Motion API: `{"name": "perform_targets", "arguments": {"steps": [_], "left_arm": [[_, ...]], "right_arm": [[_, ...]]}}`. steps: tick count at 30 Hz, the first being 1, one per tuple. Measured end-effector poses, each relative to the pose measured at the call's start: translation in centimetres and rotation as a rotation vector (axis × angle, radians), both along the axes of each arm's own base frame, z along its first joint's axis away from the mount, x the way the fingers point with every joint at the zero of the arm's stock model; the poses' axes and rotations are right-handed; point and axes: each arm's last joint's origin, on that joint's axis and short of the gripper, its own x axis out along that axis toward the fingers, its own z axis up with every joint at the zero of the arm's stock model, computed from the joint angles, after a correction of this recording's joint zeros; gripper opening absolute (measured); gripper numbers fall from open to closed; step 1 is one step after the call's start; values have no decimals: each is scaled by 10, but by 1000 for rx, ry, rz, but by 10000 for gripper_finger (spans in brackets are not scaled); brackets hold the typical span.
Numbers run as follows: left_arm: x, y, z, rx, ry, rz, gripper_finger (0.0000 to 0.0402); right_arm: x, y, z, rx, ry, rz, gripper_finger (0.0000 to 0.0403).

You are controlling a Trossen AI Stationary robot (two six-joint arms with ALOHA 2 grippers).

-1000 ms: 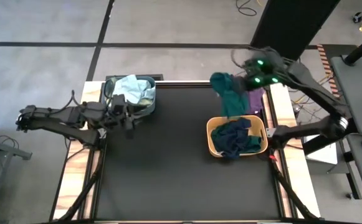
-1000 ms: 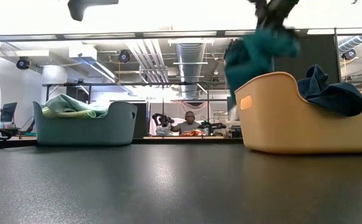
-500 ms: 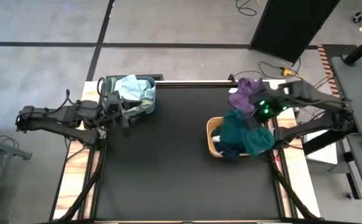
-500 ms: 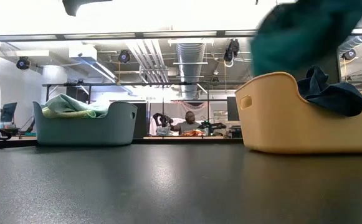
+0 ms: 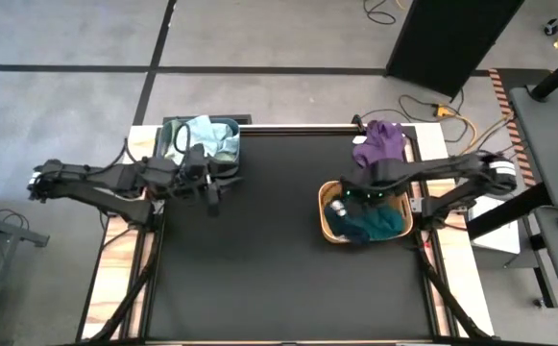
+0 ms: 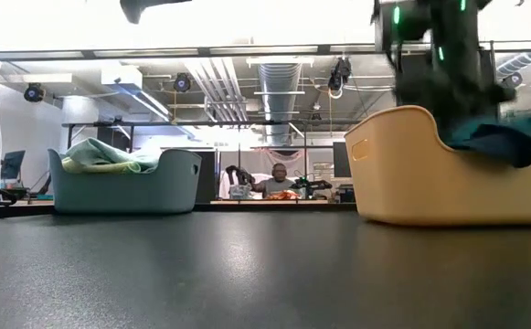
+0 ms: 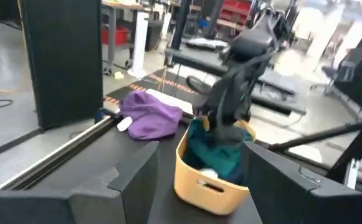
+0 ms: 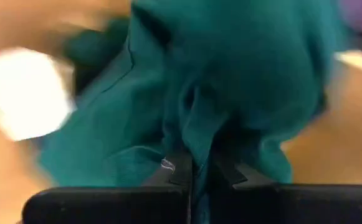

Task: Sort towels by color in basket
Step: Put the green towel into the yellow bin, then put the violet towel into the yellow bin

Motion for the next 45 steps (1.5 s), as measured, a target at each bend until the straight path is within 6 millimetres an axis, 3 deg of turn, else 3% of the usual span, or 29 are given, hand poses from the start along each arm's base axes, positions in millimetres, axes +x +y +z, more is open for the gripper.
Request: {"name": "perform_targets", "arguments": {"steps": [3,6,11,15,21,25,27,31,34,39,45], "left_arm": [[2,0,9,22,71,0,201],[1,1,18,44,190,5,190],[-3,1,36,65,361,4,169],[-1,1,43,77,435,2,154],[2,5,43,215,496,121,153],[1,11,48,227,477,168,152],[2,13,50,223,450,179,152],[9,16,53,237,405,193,152],[18,17,51,201,385,78,152],[35,15,44,175,387,-5,152],[57,16,27,126,442,48,152]], "right_arm": [[-6,0,-37,26,171,25,13],[-11,1,-61,37,281,13,14],[-11,1,-71,55,344,1,74],[-7,0,-49,35,303,-20,160],[-4,0,13,22,196,-5,265],[-2,-5,50,3,83,12,301],[-3,-14,63,-85,41,-29,310],[-8,-46,71,-318,29,-164,313],[-16,-81,57,-347,59,-259,306],[-33,-137,3,-313,81,-404,304],[-49,-174,-60,-307,125,-604,313]]}}
